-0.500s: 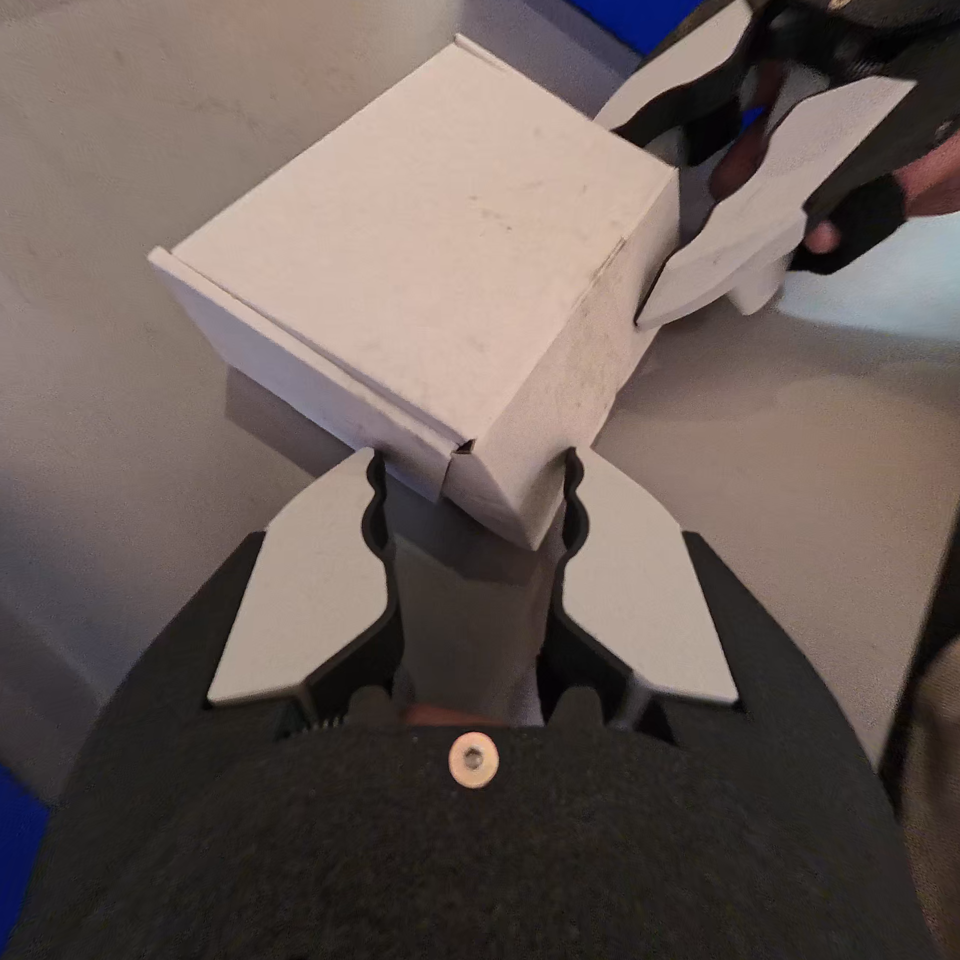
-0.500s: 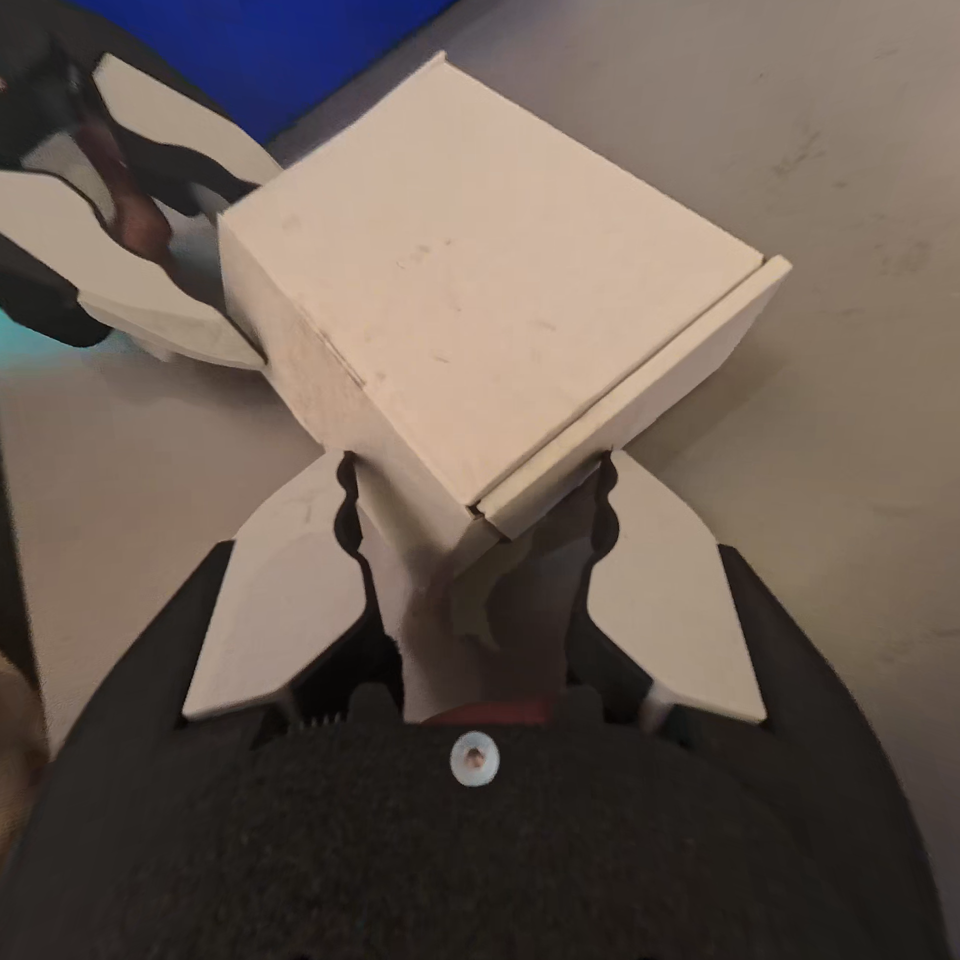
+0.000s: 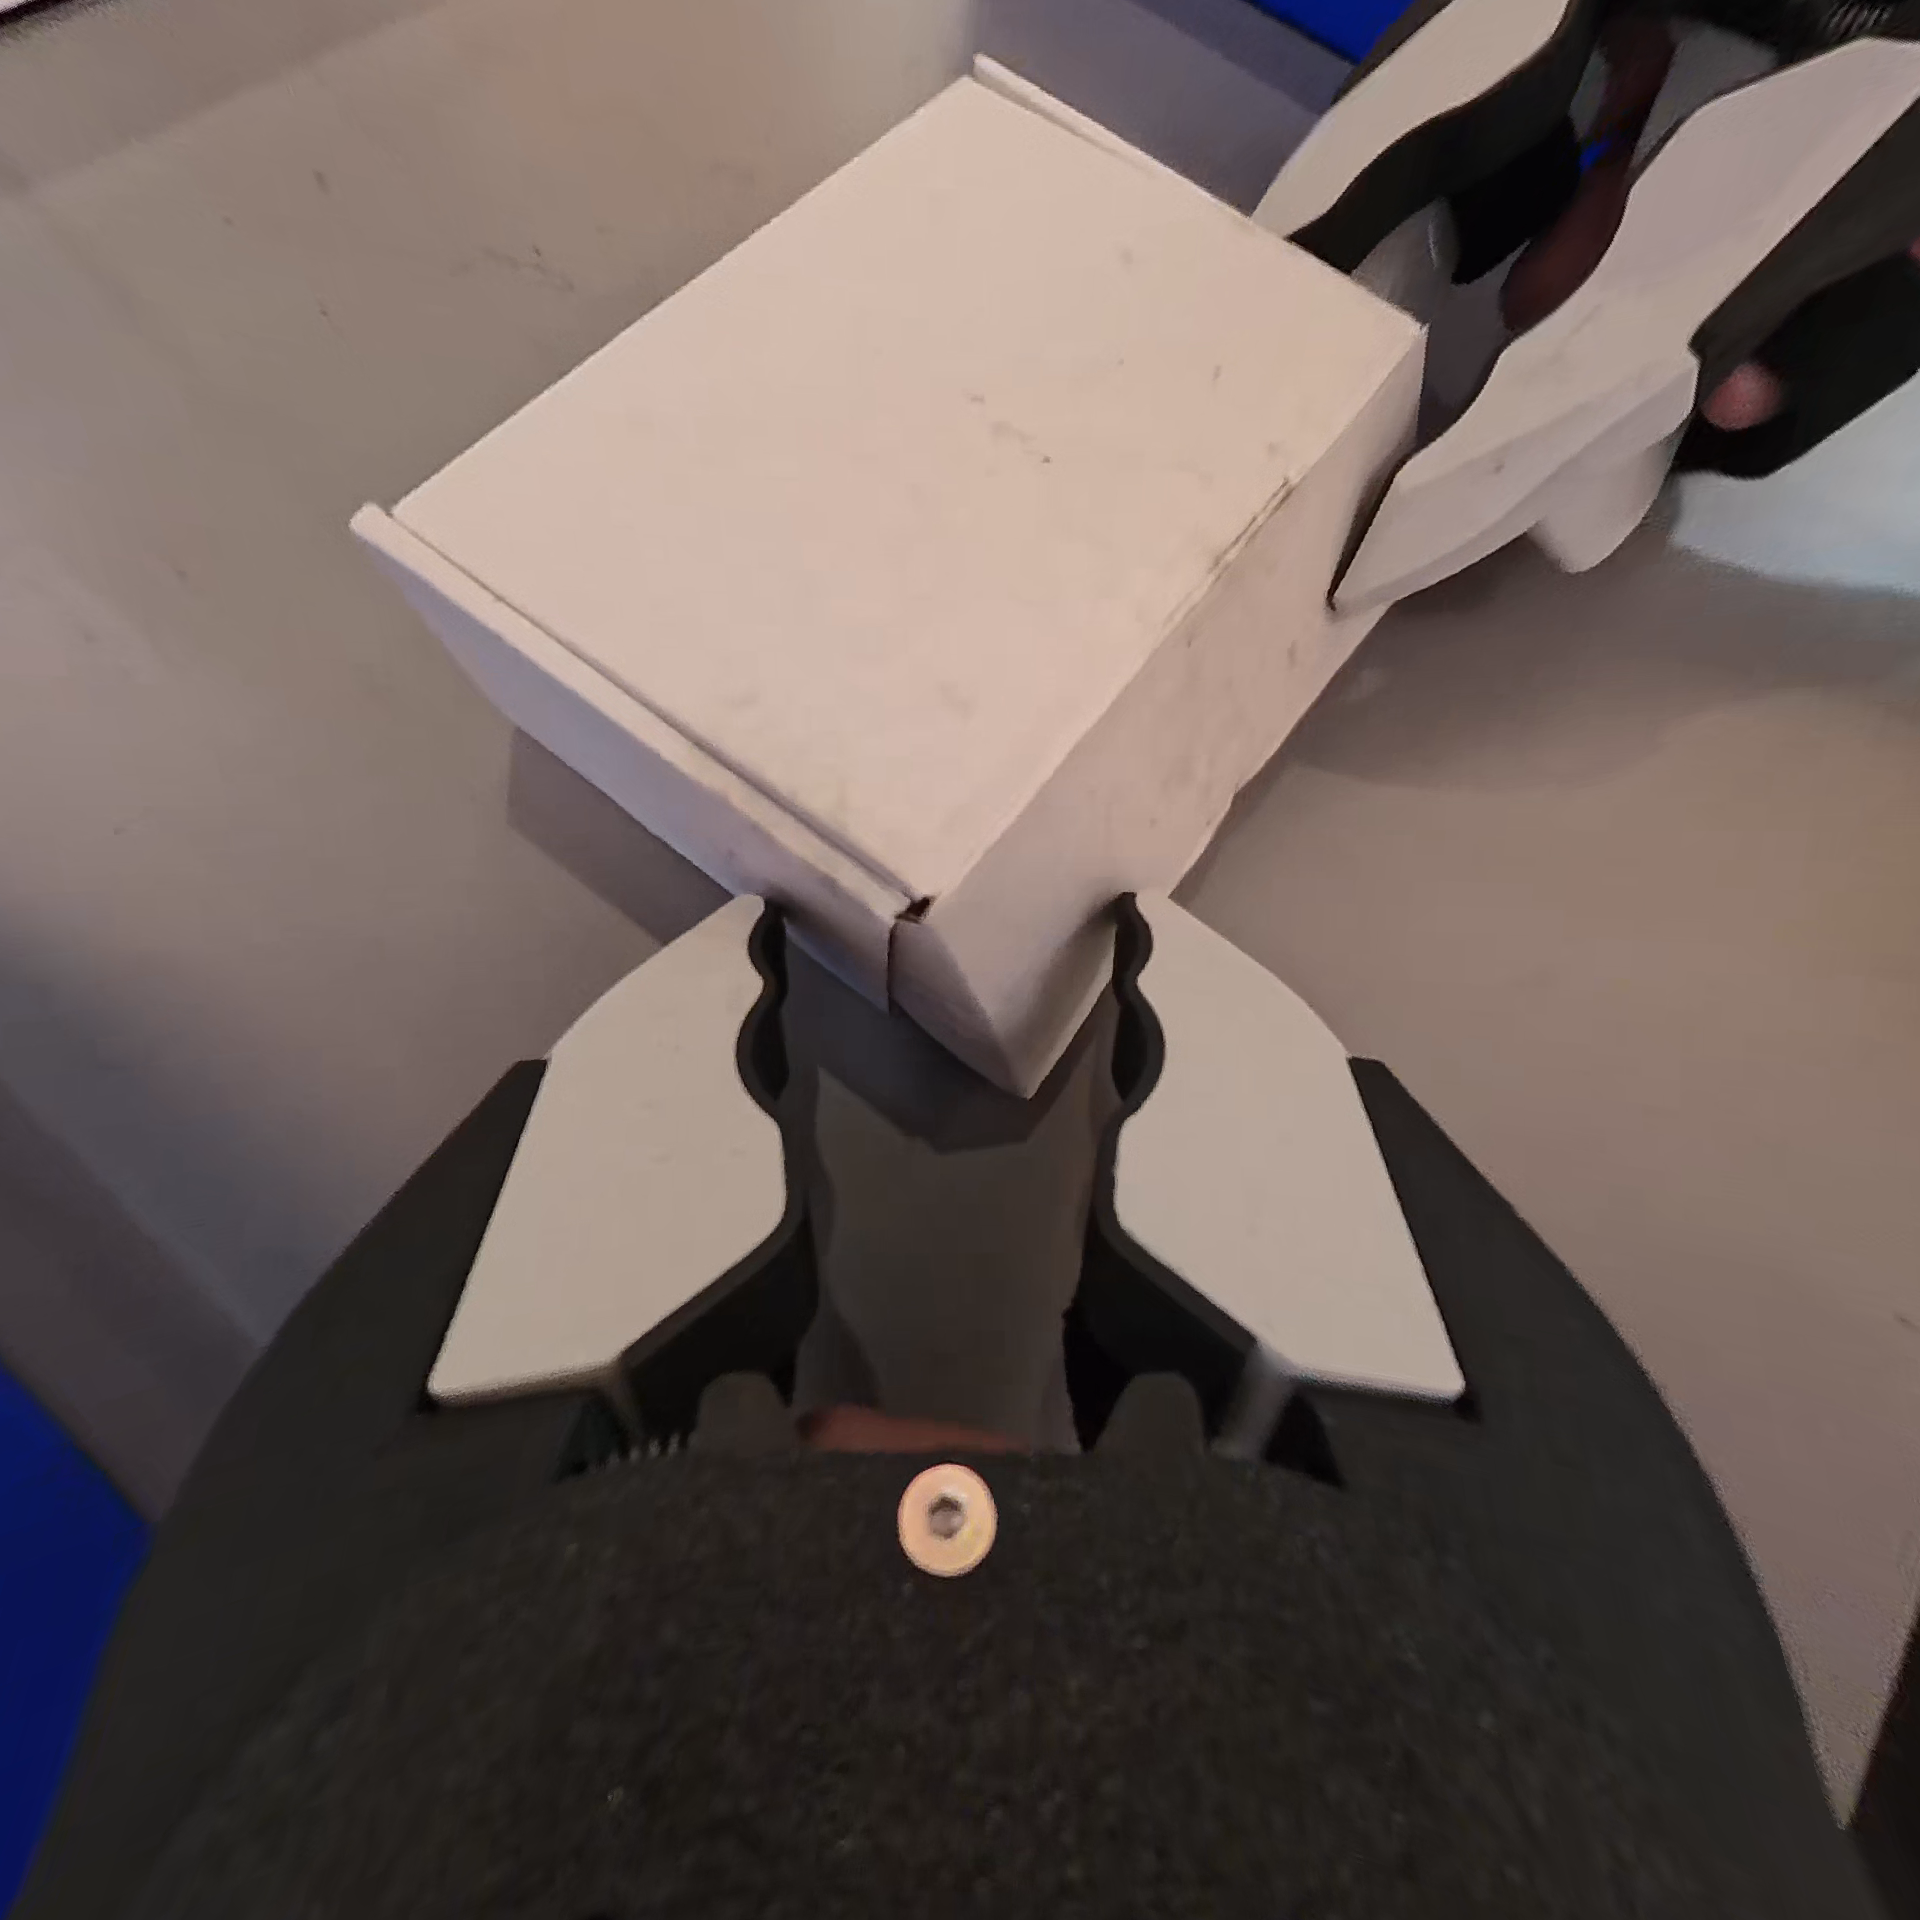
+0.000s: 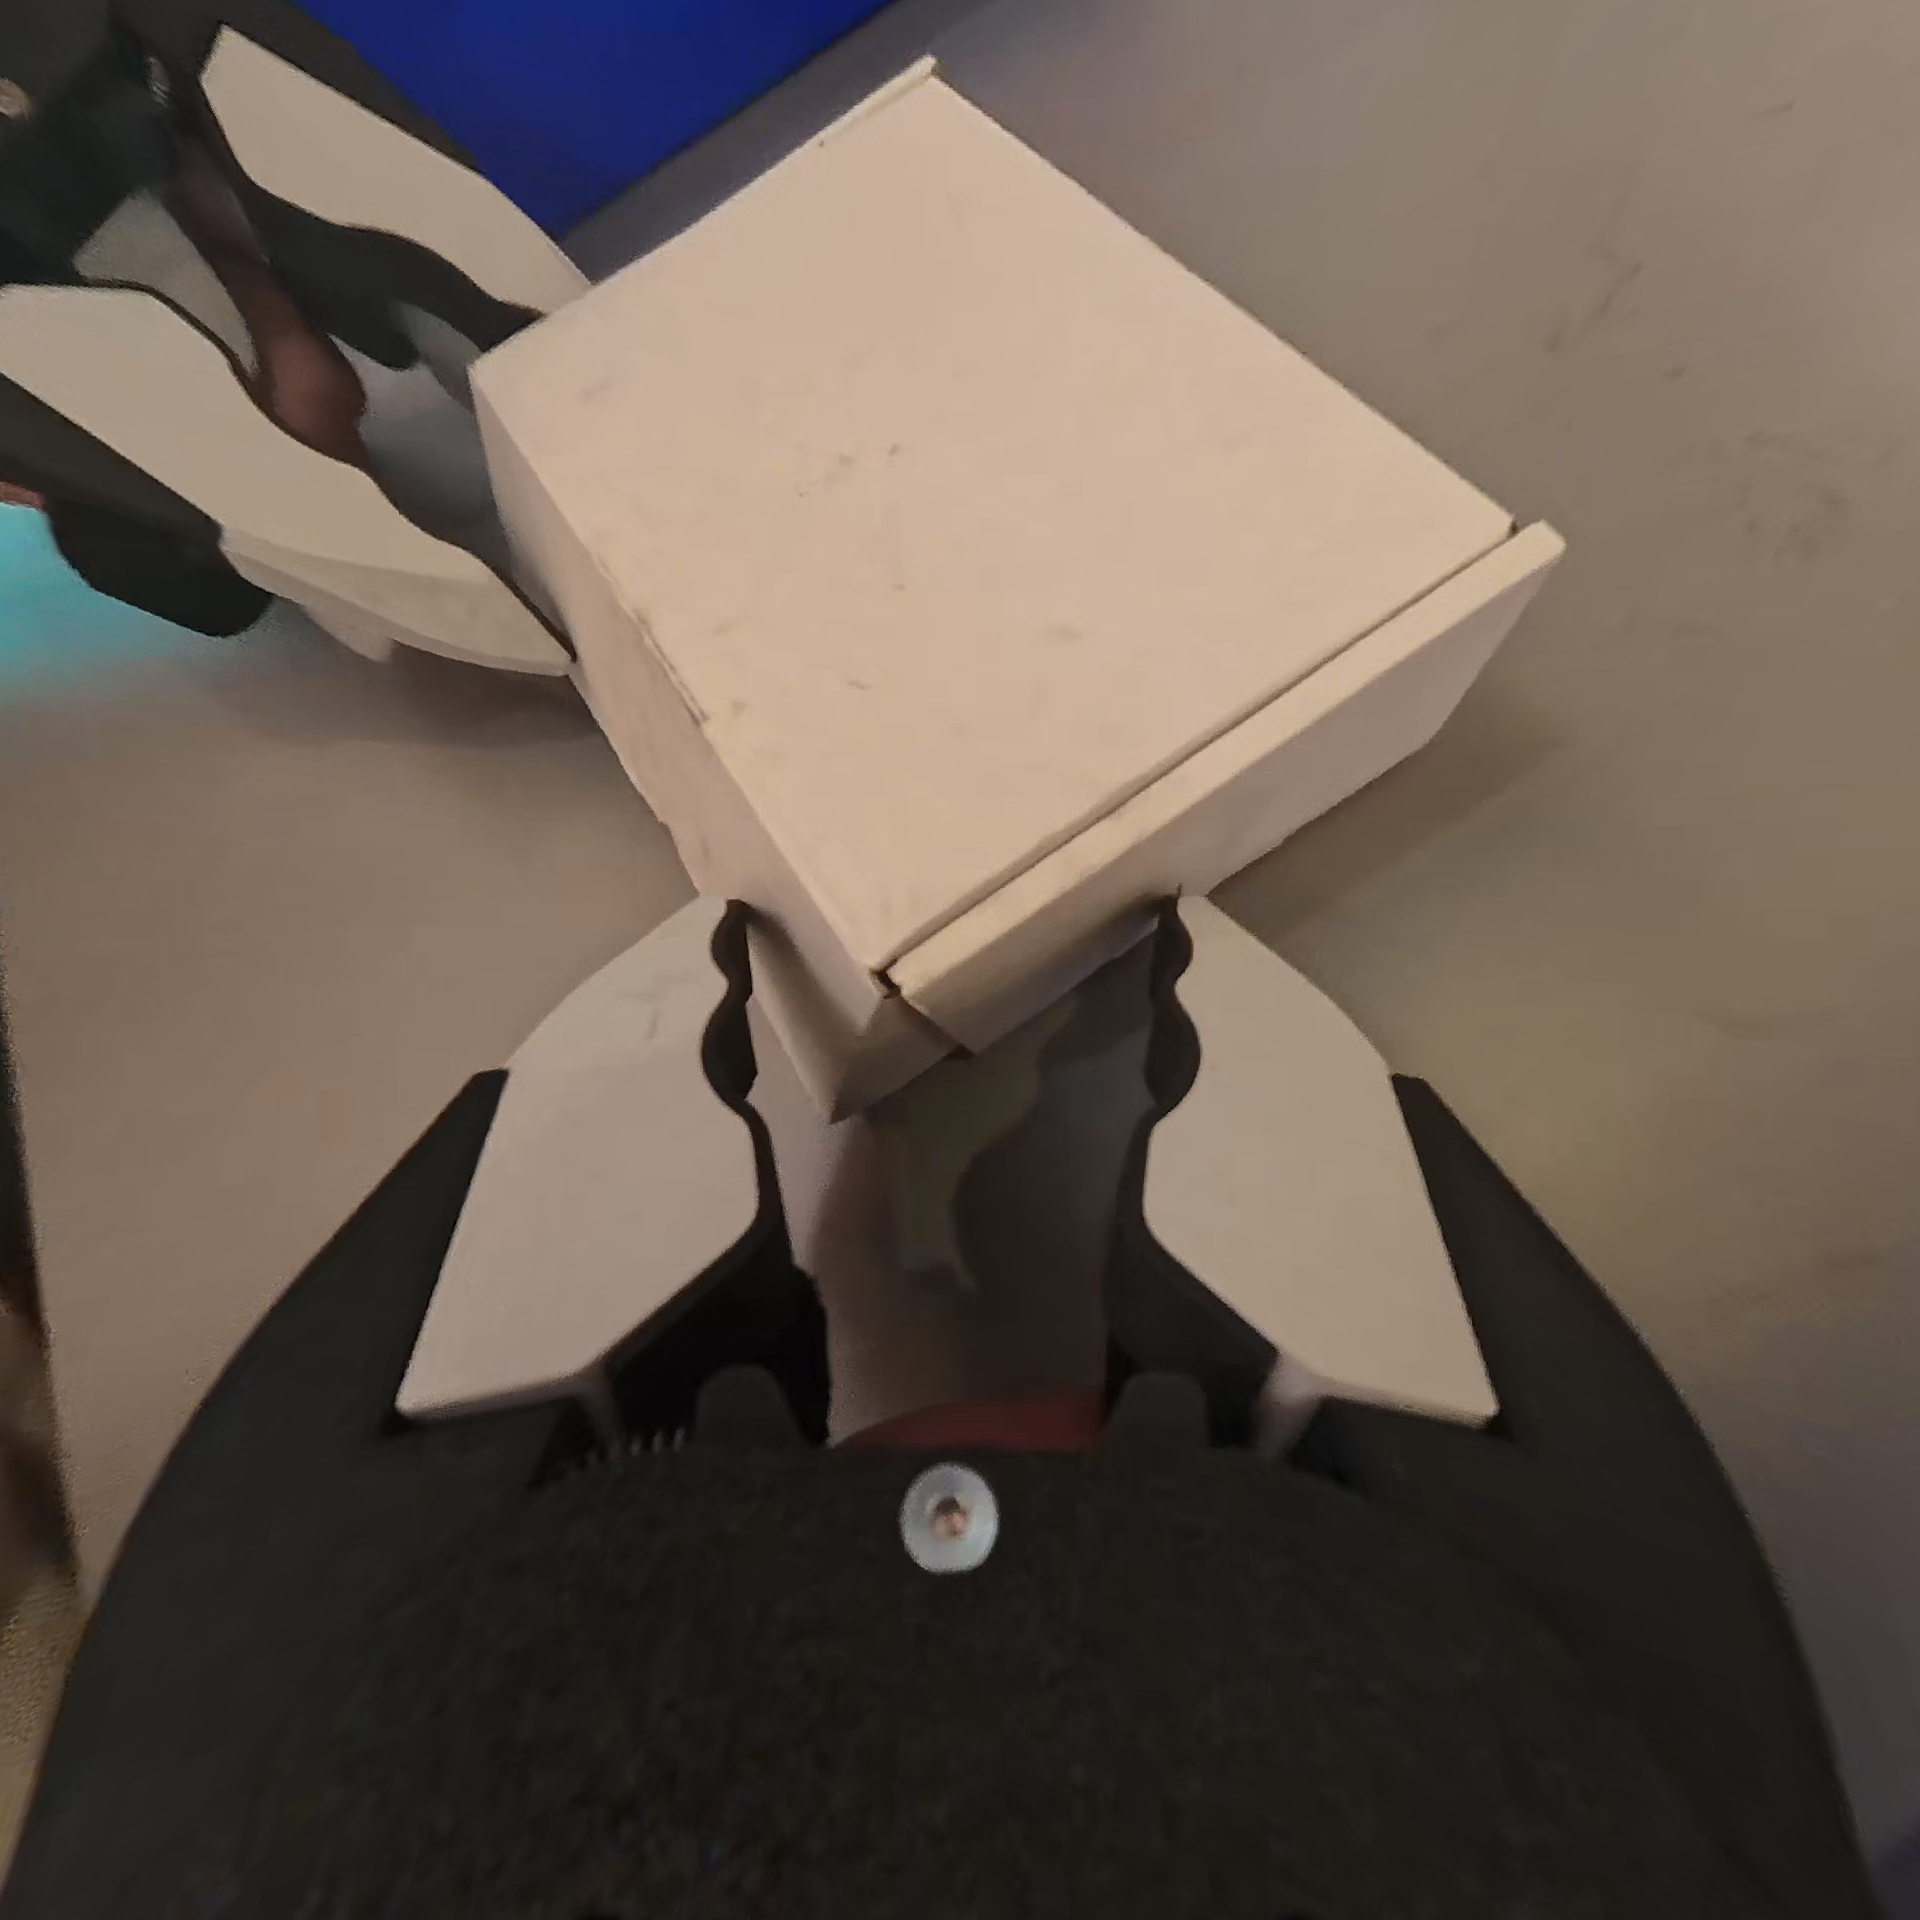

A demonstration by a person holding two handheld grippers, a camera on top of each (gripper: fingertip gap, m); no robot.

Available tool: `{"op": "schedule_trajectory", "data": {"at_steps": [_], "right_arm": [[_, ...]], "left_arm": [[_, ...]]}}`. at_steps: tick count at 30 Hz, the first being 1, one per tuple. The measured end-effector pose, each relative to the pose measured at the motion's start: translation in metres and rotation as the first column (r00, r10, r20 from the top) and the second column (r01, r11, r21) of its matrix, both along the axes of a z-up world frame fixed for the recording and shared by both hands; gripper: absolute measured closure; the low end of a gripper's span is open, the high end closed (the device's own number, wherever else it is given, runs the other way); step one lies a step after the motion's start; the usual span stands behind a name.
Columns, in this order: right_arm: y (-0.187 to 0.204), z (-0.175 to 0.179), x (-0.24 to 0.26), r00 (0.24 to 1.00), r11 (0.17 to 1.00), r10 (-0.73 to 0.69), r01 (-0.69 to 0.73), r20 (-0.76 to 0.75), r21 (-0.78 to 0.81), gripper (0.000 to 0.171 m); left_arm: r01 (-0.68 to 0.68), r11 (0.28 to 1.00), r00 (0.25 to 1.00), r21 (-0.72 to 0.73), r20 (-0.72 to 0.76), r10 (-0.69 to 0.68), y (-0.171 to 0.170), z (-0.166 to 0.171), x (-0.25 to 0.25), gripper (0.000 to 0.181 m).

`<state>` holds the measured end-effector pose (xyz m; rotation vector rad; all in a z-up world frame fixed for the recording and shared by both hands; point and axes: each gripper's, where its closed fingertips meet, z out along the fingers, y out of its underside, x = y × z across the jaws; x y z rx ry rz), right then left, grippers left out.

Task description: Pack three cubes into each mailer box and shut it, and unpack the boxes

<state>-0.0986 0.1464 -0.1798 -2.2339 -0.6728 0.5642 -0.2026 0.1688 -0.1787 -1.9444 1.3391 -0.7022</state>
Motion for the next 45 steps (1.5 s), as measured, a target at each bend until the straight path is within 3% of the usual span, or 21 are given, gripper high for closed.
{"op": "schedule_trajectory", "data": {"at_steps": [5, 12, 18, 25, 33, 37, 40, 45], "right_arm": [[0.008, -0.006, 0.003, 0.983, 0.994, -0.078, 0.064, 0.166, 0.088, 0.104], [-0.001, -0.004, 0.004, 0.993, 1.0, -0.006, 0.004, 0.114, 0.013, 0.1], [-0.006, -0.006, 0.008, 0.988, 0.995, 0.078, -0.086, 0.134, 0.059, 0.104], [0.001, -0.007, 0.014, 0.968, 0.993, 0.037, -0.063, 0.25, 0.095, 0.114], [-0.01, 0.0, 0.017, 0.985, 0.997, 0.061, -0.069, 0.161, 0.042, 0.114], [-0.006, 0.048, 0.033, 0.981, 0.99, -0.023, -0.004, 0.192, 0.142, 0.105], [0.02, 0.092, 0.027, 0.98, 0.974, -0.054, 0.01, 0.19, 0.228, 0.108], [0.065, 0.067, -0.004, 0.966, 0.994, 0.104, -0.105, 0.238, -0.008, 0.106]], "left_arm": [[-0.07, 0.986, 0.994, 0.151, -0.068, 0.081, 0.012, -0.004, 0.002, 0.129], [0.033, 0.997, 0.998, 0.067, -0.062, -0.029, -0.003, 0.0, -0.002, 0.129], [0.094, 0.995, 0.996, -0.011, 0.009, -0.094, -0.009, 0.0, -0.004, 0.136], [0.07, 0.964, 0.991, 0.255, -0.131, -0.038, 0.007, -0.004, -0.001, 0.144], [0.072, 0.966, 0.99, 0.25, -0.133, -0.039, 0.009, -0.001, -0.007, 0.154], [0.02, 0.969, 0.992, 0.247, -0.122, 0.011, 0.015, 0.003, -0.015, 0.15], [-0.064, 0.97, 0.989, 0.236, -0.115, 0.093, 0.029, 0.003, -0.016, 0.147], [-0.246, 0.94, 0.949, 0.238, -0.137, 0.283, 0.056, 0.004, -0.027, 0.149]]}}
